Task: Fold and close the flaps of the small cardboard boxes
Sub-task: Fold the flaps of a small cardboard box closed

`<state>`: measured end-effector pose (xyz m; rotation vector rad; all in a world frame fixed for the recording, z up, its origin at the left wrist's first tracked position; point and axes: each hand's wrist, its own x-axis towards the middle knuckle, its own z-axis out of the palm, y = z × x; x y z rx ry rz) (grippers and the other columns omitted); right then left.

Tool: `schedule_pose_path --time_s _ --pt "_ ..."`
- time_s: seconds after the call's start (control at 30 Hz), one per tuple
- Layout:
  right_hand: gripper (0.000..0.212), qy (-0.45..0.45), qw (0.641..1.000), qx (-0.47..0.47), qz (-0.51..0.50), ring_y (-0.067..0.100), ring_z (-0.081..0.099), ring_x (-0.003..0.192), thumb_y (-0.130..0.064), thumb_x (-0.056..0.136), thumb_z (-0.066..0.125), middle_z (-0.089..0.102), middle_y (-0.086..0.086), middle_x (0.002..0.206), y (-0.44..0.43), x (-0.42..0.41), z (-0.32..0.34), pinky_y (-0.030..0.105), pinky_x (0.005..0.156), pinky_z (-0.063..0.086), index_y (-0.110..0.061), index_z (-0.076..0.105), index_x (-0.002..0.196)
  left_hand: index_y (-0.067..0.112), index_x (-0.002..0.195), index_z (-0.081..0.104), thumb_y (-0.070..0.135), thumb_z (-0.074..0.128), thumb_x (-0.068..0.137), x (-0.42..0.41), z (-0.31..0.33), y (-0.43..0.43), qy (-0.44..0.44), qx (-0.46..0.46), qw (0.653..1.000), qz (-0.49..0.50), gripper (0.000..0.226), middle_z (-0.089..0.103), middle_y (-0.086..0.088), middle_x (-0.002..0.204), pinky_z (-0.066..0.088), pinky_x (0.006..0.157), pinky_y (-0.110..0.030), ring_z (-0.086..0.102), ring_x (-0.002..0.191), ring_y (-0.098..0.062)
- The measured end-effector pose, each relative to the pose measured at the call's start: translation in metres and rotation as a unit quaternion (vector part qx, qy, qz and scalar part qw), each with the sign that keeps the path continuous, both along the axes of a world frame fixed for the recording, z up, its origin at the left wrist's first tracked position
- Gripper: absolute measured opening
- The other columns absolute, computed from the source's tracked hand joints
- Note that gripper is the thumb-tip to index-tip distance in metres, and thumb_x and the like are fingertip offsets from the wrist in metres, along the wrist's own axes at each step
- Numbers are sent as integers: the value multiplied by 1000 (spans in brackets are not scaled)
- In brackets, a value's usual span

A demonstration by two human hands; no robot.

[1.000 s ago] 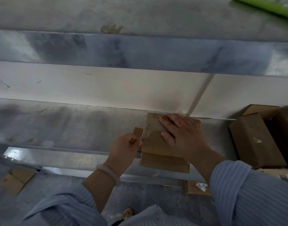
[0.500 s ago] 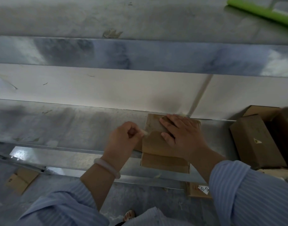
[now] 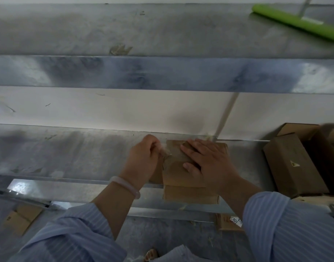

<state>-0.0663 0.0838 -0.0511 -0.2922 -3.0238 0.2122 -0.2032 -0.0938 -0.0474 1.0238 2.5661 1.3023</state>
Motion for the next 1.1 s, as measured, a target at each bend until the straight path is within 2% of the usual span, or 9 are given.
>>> schedule_pose_path --time_s 0.17,0.27,0.4,0.47,0.57,0.7,0.87,1.0,1.1 --pt "60 0 1000 -9 1 19 38 138 -63 92 24 44 -6 148 1 0 -1 39 115 23 -37 44 141 26 77 52 9 49 94 4 3 19 -158 87 978 102 24 66 1 74 57 69 -49 66 70 -20" --pt "60 0 1000 -22 0 18 37 138 -64 92 23 43 -7 149 2 -1 -2 42 115 27 -38 43 142 31 80 56 9 49 94 5 -1 20 -182 116 971 105 28 68 1 76 57 70 -51 67 74 -22" --pt "59 9 1000 -21 3 20 42 135 -63 92 26 47 -5 146 2 -2 -2 44 113 31 -35 48 139 43 84 67 15 51 91 -1 5 4 -141 70 987 -21 33 72 9 86 56 83 -45 69 88 -14" --pt "58 12 1000 -18 3 21 44 133 -62 92 28 49 -4 144 1 -2 -1 44 112 32 -35 50 138 31 92 73 28 52 85 -3 15 -5 -122 24 988 -88 23 73 5 95 55 87 -36 67 91 -10" --pt "58 5 1000 -19 1 20 43 135 -62 92 28 48 -5 145 1 -1 0 43 113 30 -36 48 139 14 92 76 49 54 80 -5 25 -12 -96 -43 981 -161 43 72 0 88 52 75 -23 65 83 -10" --pt "59 -1 1000 -27 3 20 40 137 -63 91 26 45 -5 147 0 -1 1 45 114 29 -37 46 140 24 111 70 18 71 82 -10 16 -11 20 -84 982 -166 30 63 12 92 49 77 -11 61 82 -1" --pt "60 -5 1000 -25 5 18 35 140 -65 91 24 40 -7 150 0 -1 0 43 117 23 -39 42 142 14 89 70 17 68 82 -16 11 -2 143 -112 968 -175 8 63 1 95 49 75 -23 60 85 -13" --pt "58 -2 1000 -19 1 19 39 137 -63 92 27 45 -7 148 0 0 1 41 115 24 -38 46 140 12 82 58 35 38 87 -12 14 9 184 -120 964 -149 31 62 -2 80 48 58 -34 57 67 -20" --pt "55 9 1000 -9 -1 19 44 134 -62 92 31 49 -7 144 -1 0 1 41 112 26 -36 49 138 10 81 51 19 45 90 -11 20 20 203 -112 965 -119 14 59 -6 68 35 50 -29 54 54 -24"
